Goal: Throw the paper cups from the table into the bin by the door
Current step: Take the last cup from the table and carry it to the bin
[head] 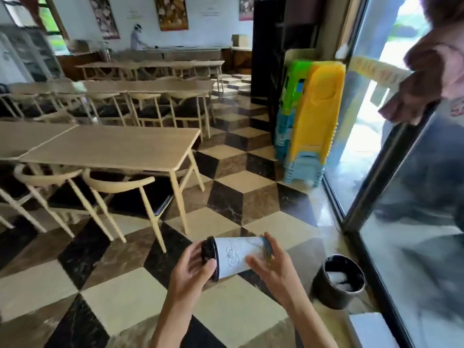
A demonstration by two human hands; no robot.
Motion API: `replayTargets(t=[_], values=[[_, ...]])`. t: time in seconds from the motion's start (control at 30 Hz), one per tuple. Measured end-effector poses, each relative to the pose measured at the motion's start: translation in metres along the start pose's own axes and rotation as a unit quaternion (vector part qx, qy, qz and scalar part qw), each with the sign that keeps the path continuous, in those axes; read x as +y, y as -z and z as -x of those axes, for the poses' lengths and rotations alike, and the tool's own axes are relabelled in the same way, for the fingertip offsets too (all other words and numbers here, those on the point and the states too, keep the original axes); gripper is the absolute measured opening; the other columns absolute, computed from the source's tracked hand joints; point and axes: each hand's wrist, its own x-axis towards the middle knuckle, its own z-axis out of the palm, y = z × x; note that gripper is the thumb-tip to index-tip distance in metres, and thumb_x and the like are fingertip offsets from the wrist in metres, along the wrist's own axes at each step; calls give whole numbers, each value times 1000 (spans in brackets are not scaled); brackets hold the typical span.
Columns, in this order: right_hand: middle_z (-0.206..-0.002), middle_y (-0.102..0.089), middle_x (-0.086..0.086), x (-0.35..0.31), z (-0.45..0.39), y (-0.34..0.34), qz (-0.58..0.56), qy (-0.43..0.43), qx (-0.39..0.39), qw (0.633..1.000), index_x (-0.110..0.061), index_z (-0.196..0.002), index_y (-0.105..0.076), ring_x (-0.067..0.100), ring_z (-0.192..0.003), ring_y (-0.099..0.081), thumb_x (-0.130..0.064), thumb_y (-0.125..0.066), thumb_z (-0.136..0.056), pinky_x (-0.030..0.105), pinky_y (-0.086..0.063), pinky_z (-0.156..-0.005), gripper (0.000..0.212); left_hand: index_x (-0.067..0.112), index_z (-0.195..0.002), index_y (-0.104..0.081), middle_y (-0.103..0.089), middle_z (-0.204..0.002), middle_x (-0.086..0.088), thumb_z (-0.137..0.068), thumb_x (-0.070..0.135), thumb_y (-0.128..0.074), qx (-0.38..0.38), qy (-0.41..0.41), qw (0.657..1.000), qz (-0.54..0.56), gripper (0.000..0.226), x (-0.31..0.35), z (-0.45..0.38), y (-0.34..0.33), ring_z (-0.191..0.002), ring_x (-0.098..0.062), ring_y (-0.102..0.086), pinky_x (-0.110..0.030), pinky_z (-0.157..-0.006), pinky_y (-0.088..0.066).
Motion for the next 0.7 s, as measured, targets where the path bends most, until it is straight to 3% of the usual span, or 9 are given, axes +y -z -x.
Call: replayTargets(t=[0.1, 0.23, 0.27, 0.37, 0.47, 0.5, 0.6, 0.63, 0.7], values=[[-137, -55, -2, 19, -20, 81, 8, -7, 48, 999, -16, -148, -35, 1, -117, -57, -34, -76, -81, 16, -48, -91, 81, 18, -125, -63, -75, -114, 2, -58, 35, -85, -58, 12, 998, -2, 73, -10, -37, -83, -100, -5, -74, -17, -76, -57], [-145, -51, -1, 30, -34, 168, 3, -37, 134, 990, -18, -151, -34, 14, -130, -52, -43, -76, -76, 40, -40, -111, 90, 9, -130, -61, -73, -117, -1, -81, 10, -83, -130, 21, 991, -31, 54, -18, -78, -180, -95, 5, -73, -11, -73, -55], [-146, -50, -1, 33, -40, 186, 3, -40, 152, 988, -18, -151, -33, 15, -131, -51, -43, -77, -75, 42, -39, -112, 91, 11, -128, -62, -74, -115, -1, -82, 15, -84, -152, 19, 988, -31, 51, -19, -87, -202, -93, 6, -73, -10, -72, -54], [-140, -53, -4, 45, -58, 235, 4, -53, 202, 978, -18, -150, -35, 13, -128, -52, -42, -77, -74, 41, -41, -111, 90, 20, -119, -66, -76, -116, 0, -56, 45, -83, -208, 35, 977, -24, 69, -21, -116, -260, -99, -2, -74, -21, -82, -58], [-133, -57, -5, 62, -80, 277, -15, -76, 249, 965, -21, -149, -37, 14, -120, -59, -51, -82, -68, 43, -48, -103, 97, 19, -132, -62, -72, -125, 0, -58, 48, -83, -247, 50, 967, -34, 82, -33, -153, -314, -115, -11, -69, -38, -103, -53], [-135, -55, -6, 69, -89, 291, -11, -80, 263, 961, -22, -148, -37, 9, -121, -58, -51, -81, -68, 37, -47, -104, 96, 17, -135, -60, -72, -128, -3, -60, 46, -84, -262, 51, 963, -41, 84, -38, -167, -332, -118, -14, -68, -40, -105, -51], [-128, -54, -19, 93, -122, 332, 25, -85, 298, 950, -27, -147, -36, -22, -110, -50, -52, -77, -72, 2, -41, -87, 89, 20, -134, -61, -76, -123, 1, -59, 49, -84, -303, 50, 950, -53, 84, -58, -211, -384, -114, -9, -71, -29, -94, -56], [-124, -56, -20, 105, -136, 345, 26, -96, 311, 945, -24, -147, -37, -22, -105, -53, -50, -77, -74, 1, -42, -82, 88, 24, -133, -62, -76, -121, 8, -60, 50, -84, -316, 58, 946, -53, 81, -68, -228, -401, -113, -5, -70, -24, -91, -56], [-118, -60, -17, 126, -166, 366, 16, -131, 329, 935, -20, -147, -38, -8, -100, -64, -42, -78, -77, 13, -52, -81, 84, 32, -131, -63, -75, -120, 17, -61, 52, -84, -337, 84, 937, -50, 75, -85, -262, -433, -115, -3, -69, -25, -94, -54]])
